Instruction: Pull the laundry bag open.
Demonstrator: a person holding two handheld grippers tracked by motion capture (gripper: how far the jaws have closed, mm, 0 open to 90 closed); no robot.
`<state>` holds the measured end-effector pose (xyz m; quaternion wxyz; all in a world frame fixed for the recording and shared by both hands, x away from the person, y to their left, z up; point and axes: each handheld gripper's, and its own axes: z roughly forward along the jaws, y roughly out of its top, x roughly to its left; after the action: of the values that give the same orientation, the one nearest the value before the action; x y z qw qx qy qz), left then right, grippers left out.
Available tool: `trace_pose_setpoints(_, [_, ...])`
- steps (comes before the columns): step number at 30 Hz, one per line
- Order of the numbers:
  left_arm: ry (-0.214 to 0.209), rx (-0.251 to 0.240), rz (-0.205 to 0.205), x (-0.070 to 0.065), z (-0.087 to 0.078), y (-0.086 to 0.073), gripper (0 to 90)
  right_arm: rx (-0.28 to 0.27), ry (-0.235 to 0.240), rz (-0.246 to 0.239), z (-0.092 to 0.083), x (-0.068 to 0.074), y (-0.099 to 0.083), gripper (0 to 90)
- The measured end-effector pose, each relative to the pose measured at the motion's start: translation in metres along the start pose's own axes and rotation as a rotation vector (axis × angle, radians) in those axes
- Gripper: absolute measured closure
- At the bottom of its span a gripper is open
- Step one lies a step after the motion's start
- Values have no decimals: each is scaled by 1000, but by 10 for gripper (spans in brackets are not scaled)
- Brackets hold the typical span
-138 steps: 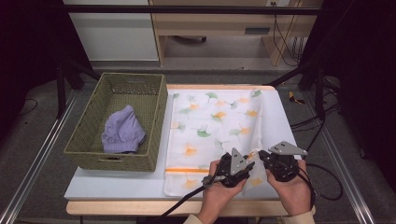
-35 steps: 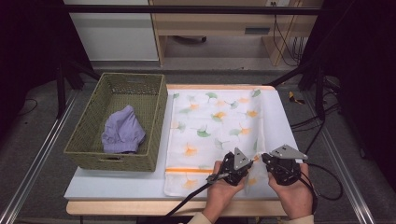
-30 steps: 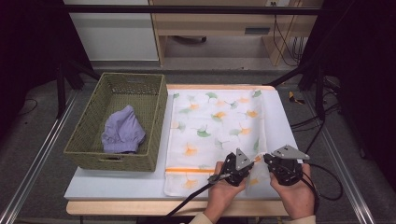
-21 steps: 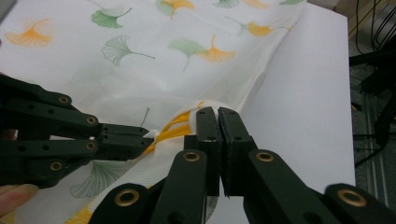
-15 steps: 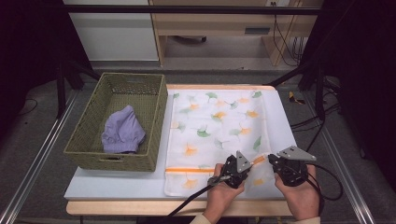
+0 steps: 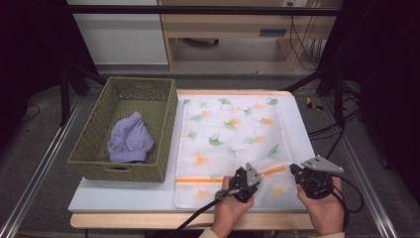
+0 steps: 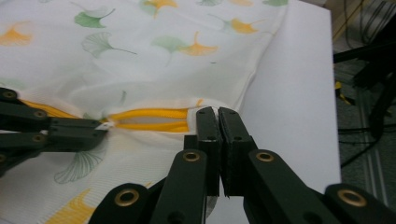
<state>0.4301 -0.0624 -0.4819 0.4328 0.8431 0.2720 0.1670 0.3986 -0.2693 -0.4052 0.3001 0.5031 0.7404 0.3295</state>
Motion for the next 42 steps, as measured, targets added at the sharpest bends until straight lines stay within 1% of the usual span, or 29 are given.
trace_pose_setpoints(1, [4, 4, 0, 1, -1, -1, 900, -1, -3, -1, -1, -1, 0, 885])
trace_pose_setpoints(3, [2, 5, -13, 2, -5, -4, 900, -8, -2, 10, -2, -4, -1, 884])
trace_pose_setpoints(5, [0, 16, -14, 3, -6, -5, 900, -5, 0, 10, -2, -3, -2, 884])
trace_pose_setpoints(9, [0, 6, -6, 3, -12, -5, 900, -7, 0, 10, -1, -3, -3, 884])
trace_pose_setpoints(10, [6, 10, 0, 3, -13, -6, 900, -4, 2, 14, -1, -3, -4, 884])
trace_pose_setpoints(11, [9, 12, 4, 3, -14, -7, 900, -4, -2, 8, 0, -3, -5, 884])
trace_pose_setpoints(12, [10, 17, 1, 4, -14, -9, 900, -3, 1, 16, 0, -3, -6, 884])
trace_pose_setpoints(14, [12, 21, -14, 6, -16, -12, 900, -6, -3, 18, 2, -4, -7, 884])
trace_pose_setpoints(17, [17, 18, -7, 7, -20, -15, 900, -6, -3, 19, 2, -3, -8, 884])
trace_pose_setpoints(19, [17, 4, -13, 8, -22, -17, 900, -1, -2, 20, 3, -3, -9, 884])
trace_pose_setpoints(21, [31, 14, 0, 8, -23, -18, 900, -1, 0, 19, 4, -2, -9, 884])
trace_pose_setpoints(22, [30, 14, -1, 9, -24, -19, 900, 3, -8, 13, 5, -1, -9, 884])
trace_pose_setpoints(24, [26, 3, -19, 10, -26, -21, 900, 4, -1, 18, 5, -1, -9, 884])
trace_pose_setpoints(26, [29, 5, -17, 11, -27, -21, 900, 1, 3, 24, 6, 0, -10, 884])
trace_pose_setpoints(27, [29, 5, -17, 12, -27, -21, 900, 2, -6, 17, 7, 0, -10, 884])
trace_pose_setpoints(29, [28, 9, -29, 14, -27, -23, 900, 4, -6, 27, 7, -2, -10, 884])
trace_pose_setpoints(31, [33, 14, -29, 16, -28, -23, 900, 2, -9, 33, 8, -2, -10, 884])
trace_pose_setpoints(33, [29, 9, -32, 16, -29, -24, 900, 4, -7, 29, 8, -2, -10, 884])
trace_pose_setpoints(36, [30, 6, -29, 16, -29, -24, 900, 6, -6, 33, 8, -2, -10, 884])
trace_pose_setpoints(38, [35, 14, -22, 16, -29, -24, 900, 7, -5, 31, 8, -3, -10, 884])
trace_pose_setpoints(39, [40, 13, -26, 17, -30, -25, 900, 7, -9, 28, 8, -3, -11, 884])
trace_pose_setpoints(41, [40, 10, -43, 20, -31, -26, 900, 2, -12, 41, 7, -5, -11, 884])
trace_pose_setpoints(42, [40, 10, -43, 21, -32, -27, 900, 1, -14, 46, 7, -6, -11, 884])
